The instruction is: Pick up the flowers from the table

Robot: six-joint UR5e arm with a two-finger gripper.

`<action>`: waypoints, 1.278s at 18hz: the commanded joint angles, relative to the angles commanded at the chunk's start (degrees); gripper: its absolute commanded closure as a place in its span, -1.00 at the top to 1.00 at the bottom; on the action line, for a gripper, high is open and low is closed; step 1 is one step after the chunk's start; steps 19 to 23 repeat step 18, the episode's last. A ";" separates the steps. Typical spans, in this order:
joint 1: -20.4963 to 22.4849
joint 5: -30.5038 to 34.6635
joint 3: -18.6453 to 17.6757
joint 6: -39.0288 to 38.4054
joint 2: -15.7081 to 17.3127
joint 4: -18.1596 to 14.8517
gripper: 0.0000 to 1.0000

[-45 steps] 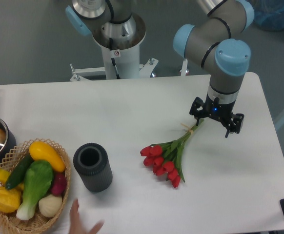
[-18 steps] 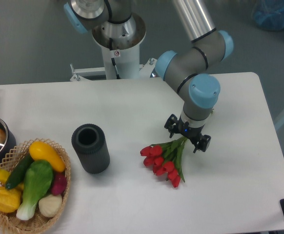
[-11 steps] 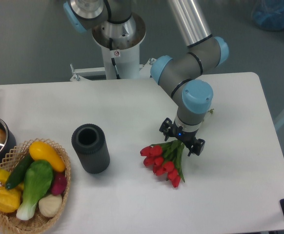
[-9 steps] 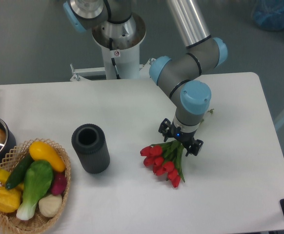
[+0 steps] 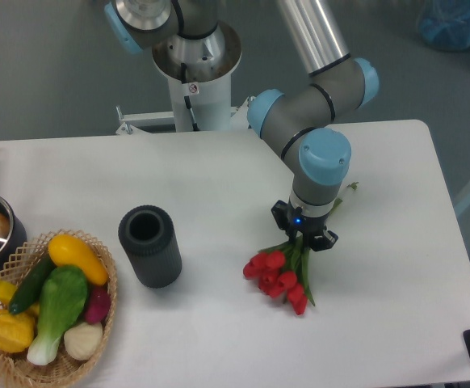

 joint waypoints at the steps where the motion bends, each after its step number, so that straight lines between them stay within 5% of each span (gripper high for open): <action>1: 0.17 -0.09 0.17 0.17 0.09 -0.09 -1.00; 6: 1.66 -0.17 4.12 -0.52 1.58 -3.24 -1.00; 11: 2.20 0.18 12.38 -0.53 1.67 -14.14 -1.00; 23: 2.99 0.09 13.98 0.61 1.58 -14.68 -1.00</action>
